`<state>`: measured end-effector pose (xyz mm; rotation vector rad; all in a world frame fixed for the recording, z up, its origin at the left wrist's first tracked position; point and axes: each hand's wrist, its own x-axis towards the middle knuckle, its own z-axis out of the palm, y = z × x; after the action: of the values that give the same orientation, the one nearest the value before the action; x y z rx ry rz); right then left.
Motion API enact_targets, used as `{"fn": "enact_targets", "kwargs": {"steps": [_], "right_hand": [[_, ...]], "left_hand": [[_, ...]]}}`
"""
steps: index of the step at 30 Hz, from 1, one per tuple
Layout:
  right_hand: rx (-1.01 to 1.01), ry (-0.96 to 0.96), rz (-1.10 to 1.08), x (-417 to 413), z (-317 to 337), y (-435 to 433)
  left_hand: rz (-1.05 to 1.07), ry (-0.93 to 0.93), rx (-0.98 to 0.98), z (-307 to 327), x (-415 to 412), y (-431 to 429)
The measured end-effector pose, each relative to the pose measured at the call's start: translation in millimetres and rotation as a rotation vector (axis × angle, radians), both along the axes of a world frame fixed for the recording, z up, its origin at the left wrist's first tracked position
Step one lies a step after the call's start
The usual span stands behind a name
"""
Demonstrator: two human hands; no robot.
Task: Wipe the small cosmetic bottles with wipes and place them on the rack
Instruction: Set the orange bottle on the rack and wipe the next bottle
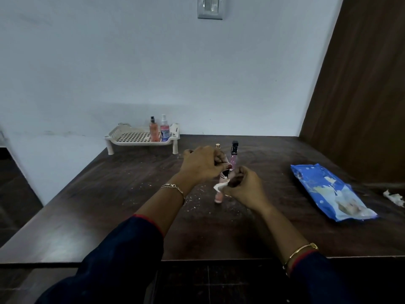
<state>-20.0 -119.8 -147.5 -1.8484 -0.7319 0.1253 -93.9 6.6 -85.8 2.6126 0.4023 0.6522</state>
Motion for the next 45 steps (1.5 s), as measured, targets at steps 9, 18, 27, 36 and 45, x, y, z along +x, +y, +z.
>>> {"fn": "enact_targets", "kwargs": {"steps": [9, 18, 27, 36, 45], "right_hand": [[0.249, 0.232, -0.031, -10.8, 13.2, 10.3], [0.462, 0.447, 0.072, -15.2, 30.3, 7.9], [0.337, 0.538, 0.132, -26.4, 11.5, -12.0], [0.517, 0.641, 0.044, -20.3, 24.4, -38.5], [0.496, 0.717, 0.054, 1.2, 31.5, -53.5]], "left_hand": [[-0.034, -0.105, -0.154, -5.2, 4.9, 2.5], [-0.124, -0.173, -0.532, 12.4, 5.6, 1.2], [0.100, -0.353, -0.771, 6.3, -2.6, 4.0], [0.011, -0.169, -0.680, -0.7, -25.4, 14.6], [-0.244, -0.163, -0.550, -1.3, -53.1, 14.6]]}}
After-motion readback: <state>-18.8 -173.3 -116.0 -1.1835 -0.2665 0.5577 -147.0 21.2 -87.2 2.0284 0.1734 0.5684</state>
